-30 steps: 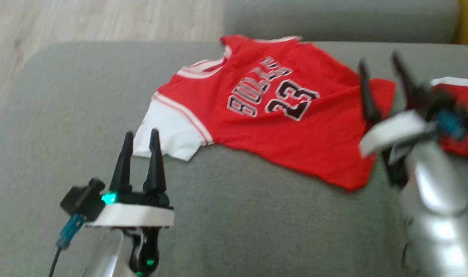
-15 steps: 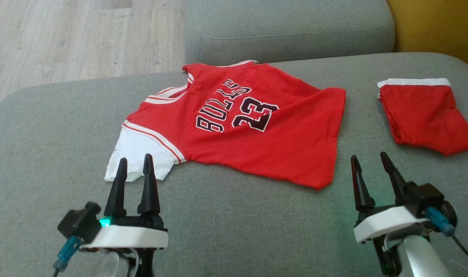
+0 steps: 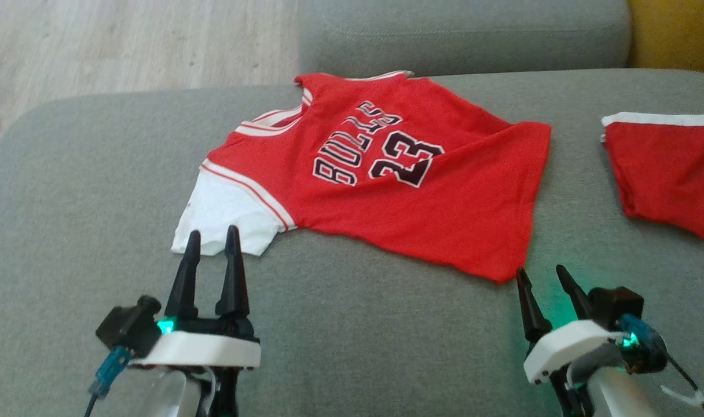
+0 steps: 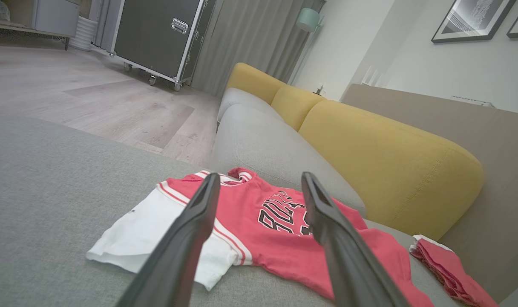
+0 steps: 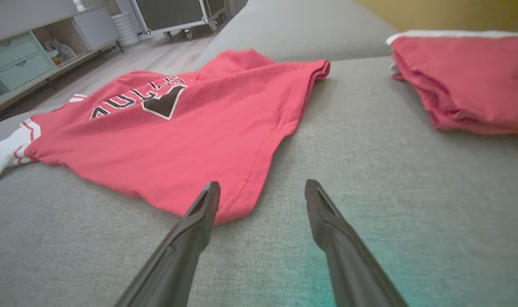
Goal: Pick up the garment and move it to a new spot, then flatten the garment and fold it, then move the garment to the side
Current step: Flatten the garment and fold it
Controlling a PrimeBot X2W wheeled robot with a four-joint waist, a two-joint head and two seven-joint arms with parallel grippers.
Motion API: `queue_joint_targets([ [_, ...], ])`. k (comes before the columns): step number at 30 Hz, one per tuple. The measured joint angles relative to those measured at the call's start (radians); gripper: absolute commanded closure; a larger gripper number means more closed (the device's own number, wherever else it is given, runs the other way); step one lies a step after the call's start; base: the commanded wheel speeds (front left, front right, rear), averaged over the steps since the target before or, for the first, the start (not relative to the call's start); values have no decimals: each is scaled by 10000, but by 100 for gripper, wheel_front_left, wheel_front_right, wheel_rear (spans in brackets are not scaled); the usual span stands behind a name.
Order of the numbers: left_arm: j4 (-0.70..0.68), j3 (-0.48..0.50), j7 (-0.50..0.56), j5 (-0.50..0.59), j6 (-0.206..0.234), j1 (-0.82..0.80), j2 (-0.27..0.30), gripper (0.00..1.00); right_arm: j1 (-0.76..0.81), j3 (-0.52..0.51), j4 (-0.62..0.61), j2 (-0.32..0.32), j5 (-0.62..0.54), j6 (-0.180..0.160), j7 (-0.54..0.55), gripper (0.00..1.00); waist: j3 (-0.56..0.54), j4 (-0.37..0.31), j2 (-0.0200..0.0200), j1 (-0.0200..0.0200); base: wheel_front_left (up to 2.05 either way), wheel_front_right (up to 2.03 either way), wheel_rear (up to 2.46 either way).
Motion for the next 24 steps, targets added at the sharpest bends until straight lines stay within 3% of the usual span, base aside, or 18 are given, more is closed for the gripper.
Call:
queue_joint_targets([
  [7,98,-169,0,-35,-2,-390,-2,0,-922,272,1580,2,598,0,280,0,322,510,0,1,0,0,0],
  [15,111,-176,0,-86,-2,-455,0,0,-1604,1221,2475,-75,1287,-2,267,0,457,872,0,0,0,0,0],
  [16,117,-173,0,-86,0,-455,0,0,-1675,1285,2577,-77,1333,-2,253,42,453,873,0,0,0,0,0],
  [17,121,-169,0,-86,-2,-455,0,0,-1746,1319,2685,-81,1365,-2,232,100,446,867,0,0,0,0,0],
  [24,148,-27,0,-79,-2,-452,4,0,-2179,600,3452,59,506,0,-136,100,318,645,0,0,0,0,0],
])
